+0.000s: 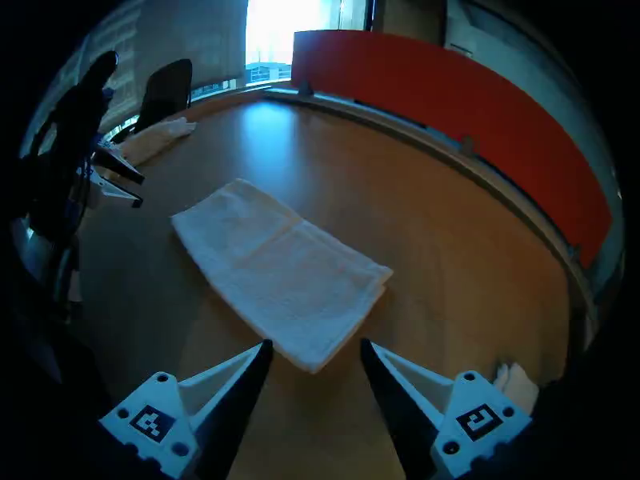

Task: Fold towel

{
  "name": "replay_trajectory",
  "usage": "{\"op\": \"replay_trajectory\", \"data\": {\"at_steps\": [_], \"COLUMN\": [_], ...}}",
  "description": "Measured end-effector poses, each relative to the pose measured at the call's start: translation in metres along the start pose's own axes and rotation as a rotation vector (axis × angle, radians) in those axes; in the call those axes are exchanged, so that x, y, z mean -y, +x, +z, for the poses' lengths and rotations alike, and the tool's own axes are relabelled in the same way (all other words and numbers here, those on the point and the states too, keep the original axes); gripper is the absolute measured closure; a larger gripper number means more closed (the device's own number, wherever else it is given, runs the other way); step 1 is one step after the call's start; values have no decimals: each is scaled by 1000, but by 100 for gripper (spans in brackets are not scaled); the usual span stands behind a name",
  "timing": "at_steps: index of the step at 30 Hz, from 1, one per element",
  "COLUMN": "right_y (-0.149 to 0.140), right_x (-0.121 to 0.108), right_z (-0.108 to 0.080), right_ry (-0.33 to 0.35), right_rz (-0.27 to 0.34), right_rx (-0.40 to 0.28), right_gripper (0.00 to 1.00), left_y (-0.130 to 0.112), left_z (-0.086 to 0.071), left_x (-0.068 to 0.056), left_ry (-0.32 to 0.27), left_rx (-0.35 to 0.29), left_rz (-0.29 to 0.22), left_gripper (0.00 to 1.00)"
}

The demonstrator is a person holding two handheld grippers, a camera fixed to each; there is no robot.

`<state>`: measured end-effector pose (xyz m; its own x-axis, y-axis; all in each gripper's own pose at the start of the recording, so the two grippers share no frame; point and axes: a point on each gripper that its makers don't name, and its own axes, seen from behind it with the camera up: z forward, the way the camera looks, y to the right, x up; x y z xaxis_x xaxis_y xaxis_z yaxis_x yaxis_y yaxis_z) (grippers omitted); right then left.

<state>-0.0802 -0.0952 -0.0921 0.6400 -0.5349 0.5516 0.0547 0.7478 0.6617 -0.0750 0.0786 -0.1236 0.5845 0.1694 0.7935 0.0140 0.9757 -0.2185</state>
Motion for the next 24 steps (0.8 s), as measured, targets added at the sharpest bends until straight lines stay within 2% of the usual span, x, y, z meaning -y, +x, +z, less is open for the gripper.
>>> {"op": "replay_trajectory", "data": {"at_steps": [13, 15, 21, 24], "right_y": [-16, -20, -31, -32], "right_x": [2, 2, 1, 0], "right_z": [11, 12, 15, 16], "right_ry": [44, 48, 71, 73], "right_rz": [-47, -54, -60, -59], "right_rx": [45, 57, 90, 92], "right_gripper": [22, 28, 55, 57], "left_y": [-22, -24, -31, -35], "left_z": [-21, -25, -34, -37], "left_x": [10, 12, 15, 18], "left_ry": [42, 48, 65, 73], "left_rx": [0, -3, -8, -6], "left_rz": [-54, -61, -80, -87], "left_gripper": [5, 5, 4, 4]}}
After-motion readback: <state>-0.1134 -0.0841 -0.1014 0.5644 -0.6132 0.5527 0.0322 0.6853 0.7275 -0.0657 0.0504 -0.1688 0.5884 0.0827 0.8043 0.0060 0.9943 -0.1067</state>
